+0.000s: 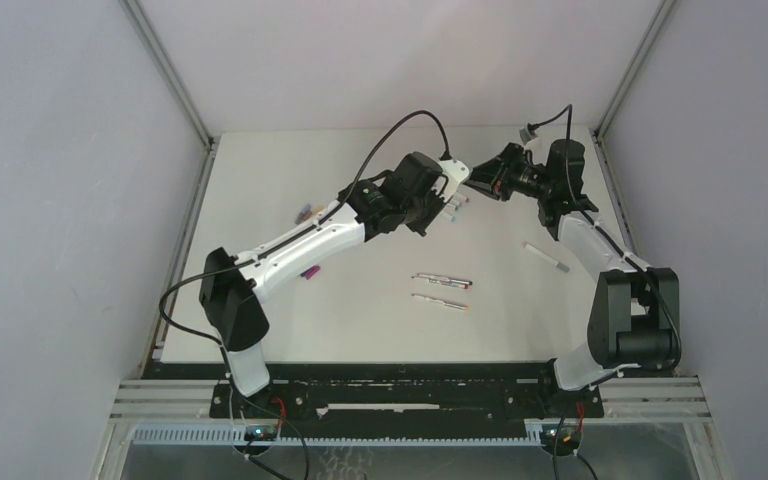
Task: Open the pen caps
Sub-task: Pick up the pen from the center of the board.
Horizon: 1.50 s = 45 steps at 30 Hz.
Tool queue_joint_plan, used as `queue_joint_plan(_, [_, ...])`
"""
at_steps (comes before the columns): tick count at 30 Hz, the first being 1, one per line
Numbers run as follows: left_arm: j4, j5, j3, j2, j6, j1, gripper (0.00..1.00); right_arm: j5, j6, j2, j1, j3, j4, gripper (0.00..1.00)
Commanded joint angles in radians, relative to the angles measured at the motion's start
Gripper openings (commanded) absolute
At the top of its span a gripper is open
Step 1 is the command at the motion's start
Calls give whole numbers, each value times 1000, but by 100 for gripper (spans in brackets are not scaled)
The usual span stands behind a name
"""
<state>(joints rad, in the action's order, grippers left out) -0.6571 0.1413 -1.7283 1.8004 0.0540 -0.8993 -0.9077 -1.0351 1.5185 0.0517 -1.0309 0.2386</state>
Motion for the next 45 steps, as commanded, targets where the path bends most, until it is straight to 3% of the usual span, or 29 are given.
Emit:
queue_joint_plan(1, [62, 1, 9, -61, 44, -11, 0, -29, 20, -49, -2, -9, 32, 24])
queue_joint_plan(12, [53, -149, 162, -236, 208, 78, 0, -96, 343, -33, -74, -124, -16, 30])
queue_joint_plan(17, [-21, -289, 204, -299, 247, 180, 0, -124, 748, -32, -74, -190, -137, 33])
queue_joint_plan(22, [-73, -338, 285, -358, 301, 246, 0, -146, 1120, -98, -23, -190, -279, 39])
queue_joint_plan(34, [-154, -538, 376, -410, 384, 288, 0, -29, 2011, -247, 201, -78, -627, 58])
queue_joint_plan(40, [-195, -624, 362, -391, 398, 289, 0, 90, 2210, -254, 312, -23, -665, 62])
queue_joint_plan(45, [-219, -651, 342, -361, 399, 289, 0, 201, 2239, -245, 392, -3, -637, 62])
